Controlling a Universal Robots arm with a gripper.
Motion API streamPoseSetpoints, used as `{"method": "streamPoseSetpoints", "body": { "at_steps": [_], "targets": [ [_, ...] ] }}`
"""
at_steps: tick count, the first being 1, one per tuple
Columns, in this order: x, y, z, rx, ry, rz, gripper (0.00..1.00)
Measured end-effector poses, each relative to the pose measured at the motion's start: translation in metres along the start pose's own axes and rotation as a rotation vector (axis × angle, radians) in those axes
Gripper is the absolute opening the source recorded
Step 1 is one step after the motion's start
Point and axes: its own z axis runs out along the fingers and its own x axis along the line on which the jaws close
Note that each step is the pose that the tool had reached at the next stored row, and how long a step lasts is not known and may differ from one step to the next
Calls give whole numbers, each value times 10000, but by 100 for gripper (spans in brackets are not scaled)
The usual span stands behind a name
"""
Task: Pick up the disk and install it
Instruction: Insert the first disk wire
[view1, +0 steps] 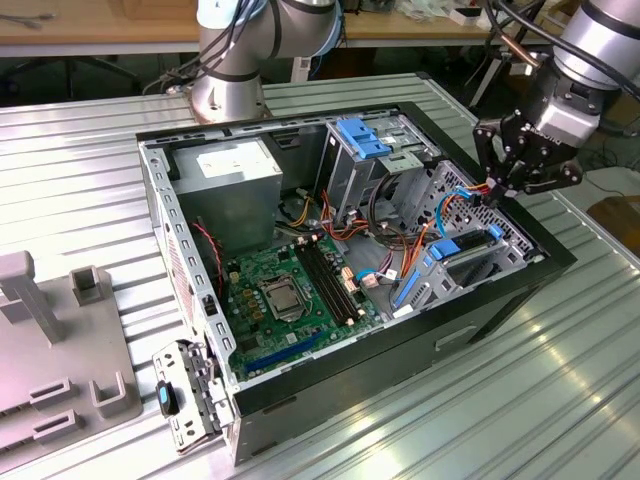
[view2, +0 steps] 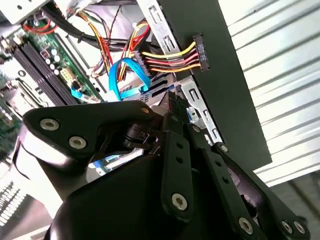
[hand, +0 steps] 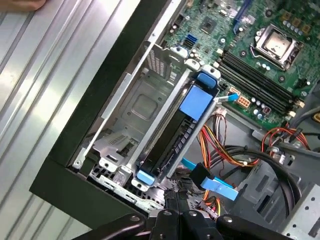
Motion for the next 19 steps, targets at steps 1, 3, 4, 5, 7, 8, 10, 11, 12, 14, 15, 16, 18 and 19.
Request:
{"method": "streamPoseSetpoints", "body": {
  "at_steps": [1, 3, 4, 5, 7, 8, 10, 11, 12, 14, 15, 16, 18, 19],
  "targets": [
    [0, 0, 0, 0, -9, -176, 11],
    [-7, -8, 0, 20, -8, -456, 11],
    [-20, -22, -2, 40, 6, -458, 11],
    [-39, -38, -8, 57, 20, -458, 11],
    [-78, -67, -18, 85, 45, -461, 11],
    [-99, -80, -24, 101, 60, -460, 11],
    [-132, -103, -33, 134, 84, -462, 11],
    [-154, -118, -41, 152, 97, -462, 11],
    [-167, -127, -51, 157, 103, -463, 11],
    [-201, -150, -81, 175, 116, -463, 11],
    [-211, -158, -93, 183, 121, -463, 11],
    [-224, -168, -116, 189, 128, -464, 11],
    [-239, -178, -134, 193, 127, -535, 11],
    [-239, -178, -135, 193, 123, -656, 11]
  ]
}}
